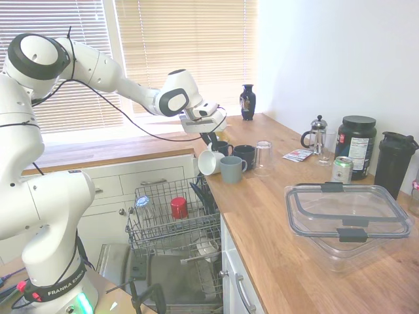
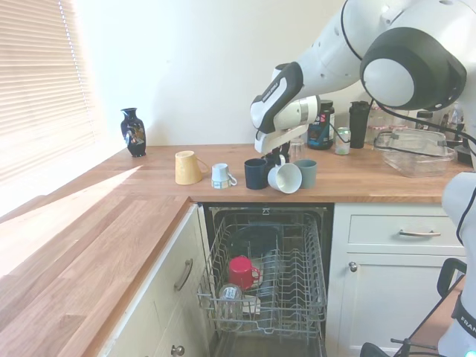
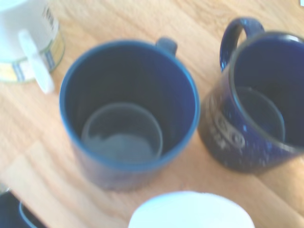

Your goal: Unload a mug from dishwasher

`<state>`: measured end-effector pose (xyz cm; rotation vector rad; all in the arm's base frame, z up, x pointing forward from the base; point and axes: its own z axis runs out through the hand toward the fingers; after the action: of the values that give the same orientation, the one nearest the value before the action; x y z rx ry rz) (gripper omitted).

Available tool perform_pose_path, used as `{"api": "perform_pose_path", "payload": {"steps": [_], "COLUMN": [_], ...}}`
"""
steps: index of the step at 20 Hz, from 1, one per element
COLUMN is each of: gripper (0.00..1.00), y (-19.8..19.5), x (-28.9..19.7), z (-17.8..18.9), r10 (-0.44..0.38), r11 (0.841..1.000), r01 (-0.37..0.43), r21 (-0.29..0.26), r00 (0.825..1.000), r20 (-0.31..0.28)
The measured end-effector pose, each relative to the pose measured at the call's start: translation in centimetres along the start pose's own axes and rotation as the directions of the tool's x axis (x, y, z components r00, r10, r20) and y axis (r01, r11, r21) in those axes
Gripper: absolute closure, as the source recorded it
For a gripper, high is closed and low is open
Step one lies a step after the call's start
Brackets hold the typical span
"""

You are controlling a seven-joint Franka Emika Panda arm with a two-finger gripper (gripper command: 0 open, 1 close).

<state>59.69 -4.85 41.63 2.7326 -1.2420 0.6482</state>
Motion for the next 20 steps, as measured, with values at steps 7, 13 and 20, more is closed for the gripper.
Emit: {"api": "perform_pose_path", "payload": {"steps": [7, 13, 20], "gripper": [1.00, 1.00, 1.00], "y": [-1.3, -1.8, -2.4], "x": [1.3, 2.0, 2.9], "z": [2.8, 4.3, 5.5], "r10": [0.010, 0.018, 0.028], "r11": [1.000, 1.000, 0.999], "r01": [-0.010, -0.017, -0.028], "r21": [-0.016, -0.024, -0.016], "r00": [1.000, 0.999, 0.999], "r20": [0.020, 0.028, 0.040]}}
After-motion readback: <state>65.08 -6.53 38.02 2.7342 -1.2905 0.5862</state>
